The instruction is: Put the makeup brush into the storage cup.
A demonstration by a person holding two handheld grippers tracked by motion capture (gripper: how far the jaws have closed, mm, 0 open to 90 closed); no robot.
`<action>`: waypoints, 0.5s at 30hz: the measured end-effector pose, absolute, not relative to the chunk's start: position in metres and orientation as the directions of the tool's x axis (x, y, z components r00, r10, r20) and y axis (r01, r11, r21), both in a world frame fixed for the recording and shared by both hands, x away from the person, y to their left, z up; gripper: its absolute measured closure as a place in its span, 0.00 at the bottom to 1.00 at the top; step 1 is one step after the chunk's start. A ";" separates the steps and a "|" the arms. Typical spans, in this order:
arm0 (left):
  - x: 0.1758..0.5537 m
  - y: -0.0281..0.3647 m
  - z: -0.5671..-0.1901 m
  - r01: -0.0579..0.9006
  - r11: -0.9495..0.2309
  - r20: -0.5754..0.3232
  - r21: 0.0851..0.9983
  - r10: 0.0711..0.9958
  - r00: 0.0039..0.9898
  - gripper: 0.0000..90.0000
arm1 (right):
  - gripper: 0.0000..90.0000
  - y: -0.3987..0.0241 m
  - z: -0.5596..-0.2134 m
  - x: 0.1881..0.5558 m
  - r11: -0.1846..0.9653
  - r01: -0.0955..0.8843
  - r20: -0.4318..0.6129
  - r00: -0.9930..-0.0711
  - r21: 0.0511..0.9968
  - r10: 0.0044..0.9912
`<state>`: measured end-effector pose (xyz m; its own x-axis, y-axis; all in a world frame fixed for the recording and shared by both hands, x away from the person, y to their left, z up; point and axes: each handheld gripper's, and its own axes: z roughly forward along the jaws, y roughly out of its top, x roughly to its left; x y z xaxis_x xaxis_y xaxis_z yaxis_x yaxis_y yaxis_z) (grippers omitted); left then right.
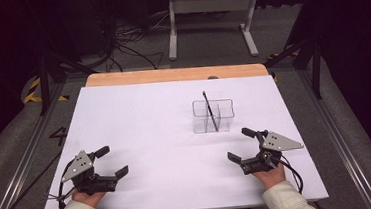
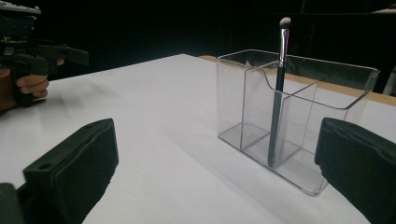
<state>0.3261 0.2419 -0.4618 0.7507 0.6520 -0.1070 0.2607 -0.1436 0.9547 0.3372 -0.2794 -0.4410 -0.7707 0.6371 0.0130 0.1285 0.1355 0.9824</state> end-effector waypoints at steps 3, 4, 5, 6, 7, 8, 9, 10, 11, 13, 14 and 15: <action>0.326 0.242 -0.462 0.260 -0.144 -0.106 0.955 0.651 0.752 0.00 | 0.00 -0.280 -0.444 0.336 0.121 0.130 0.022 -0.766 0.984 0.642; 0.326 0.242 -0.462 0.260 -0.144 -0.107 0.955 0.650 0.752 0.00 | 0.00 -0.281 -0.445 0.336 0.118 0.128 0.022 -0.766 0.985 0.643; 0.326 0.242 -0.462 0.260 -0.144 -0.107 0.955 0.649 0.753 0.00 | 0.00 -0.281 -0.446 0.336 0.115 0.125 0.021 -0.764 0.986 0.645; 0.326 0.242 -0.462 0.261 -0.143 -0.108 0.955 0.649 0.753 0.00 | 0.00 -0.281 -0.447 0.336 0.115 0.129 0.024 -0.762 0.985 0.647; 0.326 0.241 -0.462 0.260 -0.142 -0.109 0.955 0.648 0.754 0.00 | 0.00 -0.281 -0.448 0.336 0.117 0.136 0.028 -0.760 0.984 0.649; 0.326 0.241 -0.462 0.260 -0.142 -0.109 0.955 0.648 0.754 0.00 | 0.00 -0.280 -0.449 0.336 0.115 0.135 0.030 -0.764 0.984 0.645; 0.326 0.241 -0.462 0.260 -0.142 -0.109 0.955 0.647 0.755 0.00 | 0.00 -0.280 -0.449 0.336 0.115 0.135 0.030 -0.764 0.984 0.645; 0.326 0.241 -0.462 0.259 -0.143 -0.108 0.955 0.647 0.755 0.00 | 0.00 -0.280 -0.450 0.336 0.114 0.134 0.030 -0.764 0.984 0.644; 0.326 0.241 -0.462 0.264 -0.142 -0.112 0.954 0.646 0.755 0.00 | 0.00 -0.279 -0.450 0.335 0.114 0.133 0.029 -0.765 0.985 0.643; 0.326 0.241 -0.462 0.259 -0.142 -0.109 0.955 0.646 0.756 0.00 | 0.00 -0.279 -0.452 0.335 0.108 0.134 0.034 -0.764 0.985 0.644; 0.326 0.241 -0.462 0.261 -0.143 -0.110 0.955 0.647 0.755 0.00 | 0.00 -0.278 -0.452 0.334 0.108 0.139 0.037 -0.766 0.984 0.641; 0.326 0.241 -0.462 0.264 -0.141 -0.114 0.954 0.646 0.754 0.00 | 0.00 -0.279 -0.453 0.334 0.105 0.140 0.042 -0.768 0.985 0.640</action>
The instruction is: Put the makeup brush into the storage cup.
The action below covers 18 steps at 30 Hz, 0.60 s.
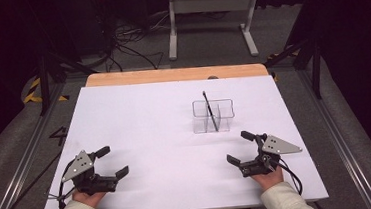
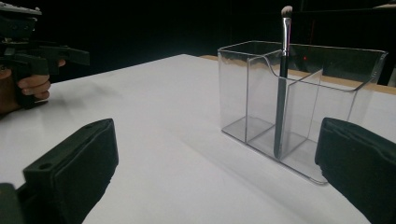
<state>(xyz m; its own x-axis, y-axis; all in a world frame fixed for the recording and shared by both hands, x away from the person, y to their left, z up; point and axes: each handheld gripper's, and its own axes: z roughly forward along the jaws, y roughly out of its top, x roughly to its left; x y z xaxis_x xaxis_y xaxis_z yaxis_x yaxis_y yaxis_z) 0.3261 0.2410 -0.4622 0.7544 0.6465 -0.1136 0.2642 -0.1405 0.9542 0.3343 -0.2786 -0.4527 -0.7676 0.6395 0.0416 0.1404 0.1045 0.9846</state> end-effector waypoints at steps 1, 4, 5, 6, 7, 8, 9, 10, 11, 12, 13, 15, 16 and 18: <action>0.326 0.241 -0.462 0.265 -0.141 -0.114 0.954 0.646 0.754 0.00 | 0.00 -0.279 -0.453 0.334 0.095 0.138 0.046 -0.768 0.986 0.639; 0.327 0.241 -0.462 0.266 -0.143 -0.114 0.953 0.645 0.756 0.00 | 0.00 -0.279 -0.455 0.334 0.090 0.148 0.056 -0.764 0.985 0.643; 0.327 0.241 -0.462 0.267 -0.144 -0.114 0.953 0.645 0.756 0.00 | 0.00 -0.279 -0.456 0.334 0.097 0.146 0.050 -0.764 0.985 0.643; 0.327 0.241 -0.463 0.266 -0.147 -0.112 0.953 0.642 0.758 0.00 | 0.00 -0.278 -0.456 0.334 0.105 0.144 0.043 -0.764 0.984 0.643; 0.327 0.241 -0.463 0.265 -0.151 -0.110 0.953 0.640 0.760 0.00 | 0.00 -0.277 -0.457 0.335 0.119 0.145 0.034 -0.763 0.982 0.645; 0.327 0.241 -0.463 0.269 -0.149 -0.116 0.952 0.638 0.761 0.00 | 0.00 -0.276 -0.458 0.335 0.130 0.146 0.027 -0.762 0.981 0.647; 0.327 0.241 -0.463 0.271 -0.148 -0.118 0.951 0.638 0.761 0.00 | 0.00 -0.275 -0.458 0.334 0.138 0.141 0.017 -0.759 0.980 0.650; 0.327 0.240 -0.463 0.275 -0.143 -0.123 0.951 0.639 0.759 0.00 | 0.00 -0.274 -0.458 0.334 0.143 0.140 0.013 -0.758 0.980 0.652; 0.328 0.241 -0.463 0.274 -0.146 -0.121 0.951 0.638 0.760 0.00 | 0.00 -0.274 -0.458 0.334 0.148 0.138 0.008 -0.756 0.979 0.654; 0.328 0.240 -0.463 0.278 -0.143 -0.127 0.950 0.638 0.759 0.00 | 0.00 -0.273 -0.458 0.334 0.151 0.138 0.005 -0.753 0.979 0.658; 0.328 0.240 -0.463 0.279 -0.142 -0.127 0.950 0.638 0.760 0.00 | 0.00 -0.273 -0.459 0.334 0.152 0.136 0.003 -0.753 0.979 0.658; 0.328 0.240 -0.463 0.280 -0.142 -0.129 0.950 0.637 0.760 0.00 | 0.00 -0.273 -0.459 0.334 0.152 0.136 0.003 -0.754 0.979 0.657; 0.328 0.240 -0.463 0.280 -0.141 -0.130 0.950 0.637 0.760 0.00 | 0.00 -0.273 -0.459 0.334 0.153 0.136 0.002 -0.754 0.979 0.657; 0.328 0.240 -0.464 0.280 -0.139 -0.130 0.950 0.637 0.760 0.00 | 0.00 -0.273 -0.459 0.334 0.155 0.137 0.002 -0.754 0.978 0.657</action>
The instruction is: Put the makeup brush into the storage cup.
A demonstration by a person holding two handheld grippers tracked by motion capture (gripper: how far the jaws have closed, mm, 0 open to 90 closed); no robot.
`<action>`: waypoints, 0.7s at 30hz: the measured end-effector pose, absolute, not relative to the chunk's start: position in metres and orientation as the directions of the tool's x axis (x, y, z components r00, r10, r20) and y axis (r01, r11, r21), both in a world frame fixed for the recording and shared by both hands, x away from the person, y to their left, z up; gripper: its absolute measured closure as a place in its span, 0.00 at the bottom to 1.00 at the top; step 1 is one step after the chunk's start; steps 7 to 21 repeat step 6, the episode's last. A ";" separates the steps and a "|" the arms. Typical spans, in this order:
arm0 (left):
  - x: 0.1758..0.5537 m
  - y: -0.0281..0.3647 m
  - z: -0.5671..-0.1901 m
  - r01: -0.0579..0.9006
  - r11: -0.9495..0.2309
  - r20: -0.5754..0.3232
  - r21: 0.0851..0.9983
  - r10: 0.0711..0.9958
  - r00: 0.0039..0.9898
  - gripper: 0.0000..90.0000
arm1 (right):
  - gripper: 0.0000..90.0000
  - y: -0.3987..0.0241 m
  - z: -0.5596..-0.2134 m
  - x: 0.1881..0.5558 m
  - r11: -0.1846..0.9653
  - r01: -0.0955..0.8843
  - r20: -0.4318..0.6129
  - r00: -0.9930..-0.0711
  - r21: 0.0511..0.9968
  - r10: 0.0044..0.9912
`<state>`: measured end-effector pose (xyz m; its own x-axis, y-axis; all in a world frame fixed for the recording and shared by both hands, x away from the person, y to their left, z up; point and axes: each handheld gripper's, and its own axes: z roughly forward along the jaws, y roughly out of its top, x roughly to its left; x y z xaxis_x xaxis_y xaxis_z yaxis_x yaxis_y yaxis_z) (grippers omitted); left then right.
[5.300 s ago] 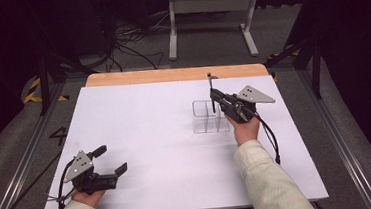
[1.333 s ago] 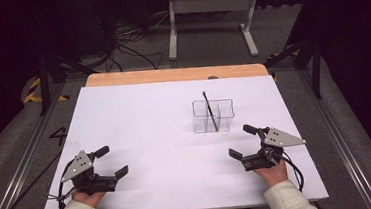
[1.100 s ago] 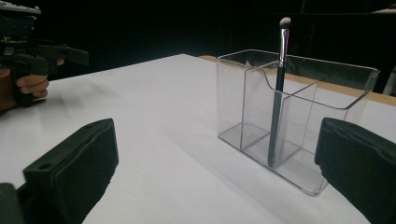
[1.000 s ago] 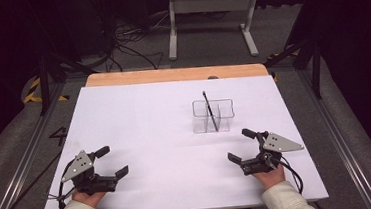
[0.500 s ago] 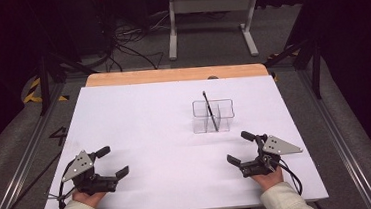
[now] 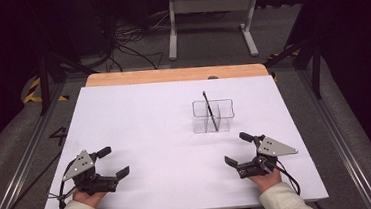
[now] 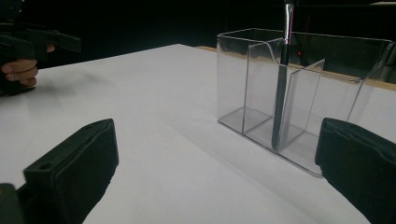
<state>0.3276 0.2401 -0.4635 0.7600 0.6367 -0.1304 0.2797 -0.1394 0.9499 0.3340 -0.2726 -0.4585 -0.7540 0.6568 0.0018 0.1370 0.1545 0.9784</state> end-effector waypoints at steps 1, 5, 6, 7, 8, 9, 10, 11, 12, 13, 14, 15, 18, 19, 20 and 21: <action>0.328 0.240 -0.464 0.280 -0.139 -0.131 0.950 0.636 0.760 0.00 | 0.00 -0.273 -0.459 0.334 0.154 0.137 0.002 -0.754 0.978 0.657; 0.328 0.240 -0.463 0.276 -0.136 -0.130 0.951 0.635 0.762 0.00 | 0.00 -0.273 -0.458 0.334 0.152 0.137 0.003 -0.754 0.979 0.657; 0.327 0.240 -0.463 0.273 -0.131 -0.131 0.953 0.634 0.762 0.00 | 0.00 -0.273 -0.458 0.334 0.152 0.136 0.003 -0.754 0.979 0.657; 0.327 0.240 -0.463 0.273 -0.131 -0.131 0.953 0.634 0.762 0.00 | 0.00 -0.273 -0.458 0.334 0.152 0.136 0.003 -0.754 0.979 0.657; 0.327 0.240 -0.463 0.273 -0.131 -0.131 0.953 0.634 0.762 0.00 | 0.00 -0.273 -0.458 0.334 0.152 0.136 0.003 -0.754 0.979 0.657; 0.327 0.240 -0.463 0.273 -0.131 -0.131 0.953 0.634 0.762 0.00 | 0.00 -0.273 -0.458 0.334 0.152 0.136 0.003 -0.754 0.979 0.657; 0.327 0.240 -0.463 0.273 -0.131 -0.131 0.953 0.634 0.762 0.00 | 0.00 -0.273 -0.458 0.334 0.152 0.136 0.003 -0.754 0.979 0.657; 0.327 0.240 -0.463 0.273 -0.131 -0.131 0.953 0.634 0.762 0.00 | 0.00 -0.273 -0.458 0.334 0.152 0.136 0.003 -0.754 0.979 0.657; 0.327 0.240 -0.463 0.273 -0.131 -0.131 0.953 0.634 0.762 0.00 | 0.00 -0.273 -0.458 0.334 0.152 0.136 0.003 -0.754 0.979 0.657; 0.327 0.240 -0.463 0.273 -0.131 -0.131 0.953 0.634 0.762 0.00 | 0.00 -0.273 -0.458 0.334 0.152 0.136 0.003 -0.754 0.979 0.657; 0.327 0.240 -0.463 0.273 -0.131 -0.131 0.953 0.634 0.762 0.00 | 0.00 -0.273 -0.458 0.334 0.152 0.136 0.003 -0.754 0.979 0.657; 0.327 0.240 -0.463 0.273 -0.131 -0.131 0.953 0.634 0.762 0.00 | 0.00 -0.273 -0.458 0.334 0.152 0.136 0.003 -0.754 0.979 0.657; 0.327 0.240 -0.463 0.273 -0.131 -0.131 0.953 0.634 0.762 0.00 | 0.00 -0.273 -0.458 0.334 0.152 0.136 0.003 -0.754 0.979 0.657; 0.327 0.240 -0.463 0.273 -0.131 -0.131 0.953 0.634 0.762 0.00 | 0.00 -0.273 -0.458 0.334 0.152 0.136 0.003 -0.754 0.979 0.657; 0.327 0.240 -0.463 0.273 -0.131 -0.131 0.953 0.634 0.762 0.00 | 0.00 -0.273 -0.458 0.334 0.152 0.136 0.003 -0.754 0.979 0.657; 0.327 0.240 -0.463 0.273 -0.131 -0.131 0.953 0.634 0.762 0.00 | 0.00 -0.273 -0.458 0.334 0.152 0.136 0.003 -0.754 0.979 0.657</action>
